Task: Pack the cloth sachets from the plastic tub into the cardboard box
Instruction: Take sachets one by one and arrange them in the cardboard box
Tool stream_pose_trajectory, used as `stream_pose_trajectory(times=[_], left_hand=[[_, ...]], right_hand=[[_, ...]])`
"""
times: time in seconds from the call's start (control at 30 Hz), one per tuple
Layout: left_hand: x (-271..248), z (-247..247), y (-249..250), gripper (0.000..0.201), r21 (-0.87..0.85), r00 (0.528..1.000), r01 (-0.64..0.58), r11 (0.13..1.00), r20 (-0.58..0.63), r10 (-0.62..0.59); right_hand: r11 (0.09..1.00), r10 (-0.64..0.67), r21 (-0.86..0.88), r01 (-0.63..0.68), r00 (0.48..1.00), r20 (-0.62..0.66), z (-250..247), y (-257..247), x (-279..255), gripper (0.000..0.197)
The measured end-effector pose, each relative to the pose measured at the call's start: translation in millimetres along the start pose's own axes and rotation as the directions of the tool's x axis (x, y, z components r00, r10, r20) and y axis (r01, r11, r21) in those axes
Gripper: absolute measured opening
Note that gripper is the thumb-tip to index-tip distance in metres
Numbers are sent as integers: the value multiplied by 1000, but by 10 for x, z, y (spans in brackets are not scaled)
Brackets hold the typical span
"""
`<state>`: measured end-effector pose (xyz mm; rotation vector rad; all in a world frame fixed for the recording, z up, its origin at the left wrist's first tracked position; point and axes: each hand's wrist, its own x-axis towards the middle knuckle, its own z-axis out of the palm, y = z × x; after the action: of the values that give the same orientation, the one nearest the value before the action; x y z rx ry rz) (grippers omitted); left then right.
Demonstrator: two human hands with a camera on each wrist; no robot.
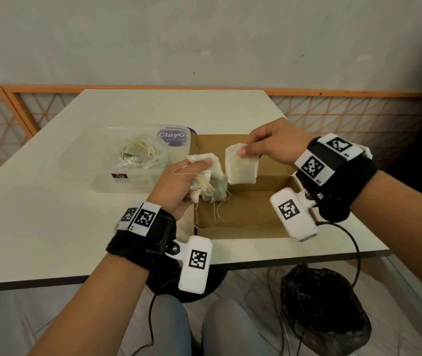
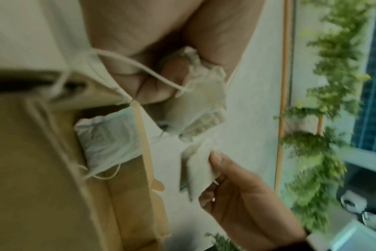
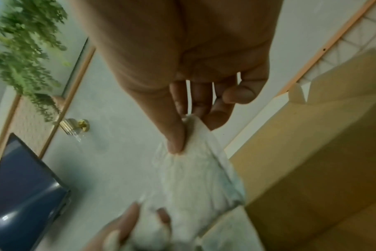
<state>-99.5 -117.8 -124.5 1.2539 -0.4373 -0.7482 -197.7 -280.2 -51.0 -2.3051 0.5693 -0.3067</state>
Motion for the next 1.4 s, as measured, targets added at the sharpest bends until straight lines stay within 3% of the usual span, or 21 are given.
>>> stream_pose_trajectory(times=[0.1, 0.23, 0.4, 0.57, 0.8, 1.03, 1.1, 1.17, 1.23, 1.33, 1.4], left_hand=[[-1, -99, -67, 7, -187, 996, 32, 982, -73, -46], [-30, -119, -141, 9, -188, 996, 35, 982, -73, -50], [-1, -136, -155, 9, -149, 998, 29, 988, -55, -38], [-7, -152, -135, 11, -132, 998, 34, 991, -42, -40], [15, -173, -133, 9, -99, 997, 46, 994, -54, -51], [-2, -143, -87, 8, -112, 998, 59, 992, -24, -62], [3, -136, -65, 12, -119, 995, 93, 989, -22, -96], [8, -117, -32, 17, -118, 992, 124, 985, -12, -126], [23, -82, -10, 18, -96, 992, 128, 987, 17, -127], [26, 18, 30, 17, -54, 989, 128, 990, 88, -123], [29, 77, 45, 20, -75, 984, 153, 985, 109, -144]], right_hand=[[990, 12, -140, -9, 1000, 18, -72, 48, 48, 13], [919, 71, -394, -1, 984, 163, 22, 85, 57, 12], [914, 229, -401, -54, 886, 402, 118, 107, 62, 12], [882, 221, -465, -80, 941, 258, 239, 157, 142, 14], [849, 183, -525, -67, 968, 171, 276, 116, 245, 21], [867, 175, -489, -93, 977, 123, 260, 155, 229, 23], [890, 119, -445, -97, 993, 22, 193, 151, 213, 23], [955, 47, -288, -70, 995, -85, 124, 111, 176, 21], [992, 13, -125, -20, 999, -50, 112, 19, 103, 28], [999, -14, -36, 19, 991, 132, 228, -69, 10, 37], [999, -35, -31, 38, 994, 103, 284, -38, 18, 30]])
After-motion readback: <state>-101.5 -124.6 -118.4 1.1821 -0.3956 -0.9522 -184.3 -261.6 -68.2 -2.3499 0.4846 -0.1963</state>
